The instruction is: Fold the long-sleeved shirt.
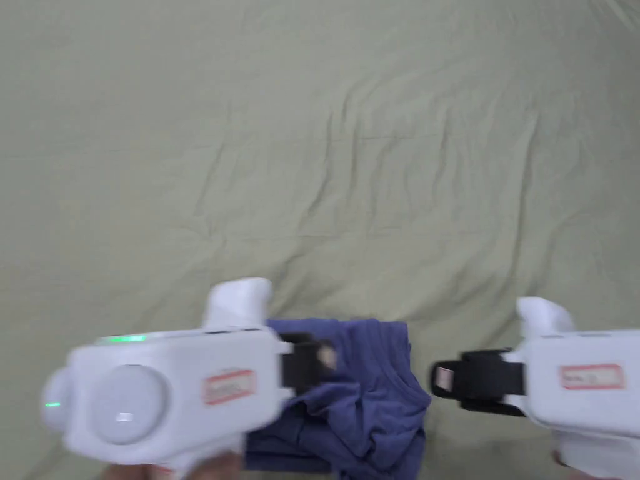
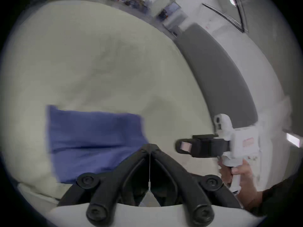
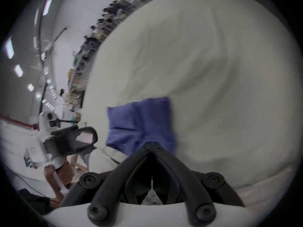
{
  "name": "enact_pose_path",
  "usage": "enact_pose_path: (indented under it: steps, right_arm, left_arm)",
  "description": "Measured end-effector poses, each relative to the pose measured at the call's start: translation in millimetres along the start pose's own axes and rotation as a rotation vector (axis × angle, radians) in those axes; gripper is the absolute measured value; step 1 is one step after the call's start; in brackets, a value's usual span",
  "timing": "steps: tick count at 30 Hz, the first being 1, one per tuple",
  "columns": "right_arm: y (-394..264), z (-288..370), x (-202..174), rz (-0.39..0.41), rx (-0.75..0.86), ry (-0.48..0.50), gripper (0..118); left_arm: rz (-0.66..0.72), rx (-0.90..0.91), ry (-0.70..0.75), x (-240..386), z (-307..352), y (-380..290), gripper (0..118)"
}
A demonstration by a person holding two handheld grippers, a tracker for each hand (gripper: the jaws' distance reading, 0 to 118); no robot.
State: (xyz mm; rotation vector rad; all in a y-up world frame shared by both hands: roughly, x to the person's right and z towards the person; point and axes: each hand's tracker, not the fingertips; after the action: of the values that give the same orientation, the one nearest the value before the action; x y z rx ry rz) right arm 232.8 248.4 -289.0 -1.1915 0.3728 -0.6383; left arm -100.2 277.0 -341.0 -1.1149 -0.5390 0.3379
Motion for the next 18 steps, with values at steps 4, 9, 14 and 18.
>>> enact_pose_path:
  steps: [4,9,14,18]
  right_arm:
    - [17,-63,-27,0.103,-0.067,0.058,2]
    - [20,-118,13,0.008,-0.159,-0.037,2]
    - [14,-126,44,-0.045,-0.186,-0.008,2]
    - [14,-128,55,-0.022,-0.195,0.014,2]
  left_arm:
    - [0.097,0.022,0.242,-67,28,3,0]
    - [0.185,0.002,0.223,-93,31,-10,0]
    - [0.198,-0.047,0.204,-94,16,-16,0]
    - [0.209,-0.087,0.039,-101,-1,-12,2]
